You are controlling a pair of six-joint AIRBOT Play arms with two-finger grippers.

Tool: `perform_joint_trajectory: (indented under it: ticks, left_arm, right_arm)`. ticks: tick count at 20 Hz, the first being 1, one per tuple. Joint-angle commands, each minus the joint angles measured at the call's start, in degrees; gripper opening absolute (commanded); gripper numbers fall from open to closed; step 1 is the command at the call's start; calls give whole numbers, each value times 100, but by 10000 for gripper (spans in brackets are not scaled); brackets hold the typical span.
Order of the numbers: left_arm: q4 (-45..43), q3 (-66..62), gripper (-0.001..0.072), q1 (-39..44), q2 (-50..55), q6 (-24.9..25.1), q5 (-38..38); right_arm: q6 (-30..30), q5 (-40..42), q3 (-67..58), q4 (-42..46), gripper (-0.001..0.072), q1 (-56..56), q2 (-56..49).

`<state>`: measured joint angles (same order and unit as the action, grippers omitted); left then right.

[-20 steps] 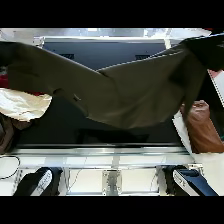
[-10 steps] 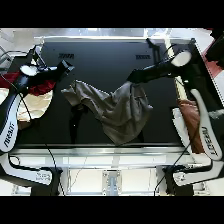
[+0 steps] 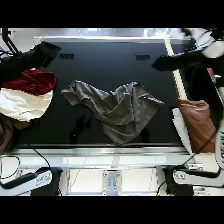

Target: Fold the shirts.

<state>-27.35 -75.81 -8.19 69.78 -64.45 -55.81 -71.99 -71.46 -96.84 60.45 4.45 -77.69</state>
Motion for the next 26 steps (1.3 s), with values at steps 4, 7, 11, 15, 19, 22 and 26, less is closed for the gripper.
perform_joint_trajectory:
  ticks: [4, 7, 11, 15, 19, 22, 26]
  left_arm:
    - [-966, 3230, 538, 979, -1508, -2400, 131]
    - [262, 4972, 537, 1779, -1676, -3132, 1532]
    - [1292, 5455, 537, 3381, -1628, -2684, 3484]
    - [1858, 5438, 537, 4369, -1139, -2774, 4068]
    - [2096, 4992, 536, 4594, -385, -2765, 4068]
    - [2100, 4446, 527, 4594, 98, -2465, 4063]
    - [2100, 4260, 526, 4594, 291, -2468, 4065]
  right_arm:
    - [-44, -938, -52, 621, 407, 1102, 1405]
    - [116, -955, -52, 601, 407, 1158, 1727]
    - [116, -953, -52, 581, 406, 1158, 1788]
    - [114, -953, -52, 579, 407, 1158, 1788]
    - [85, -970, -52, 542, 407, 1158, 1788]
    - [66, -1012, -52, 466, 407, 1158, 1788]
    - [61, -1093, -52, 468, 407, 1158, 1788]
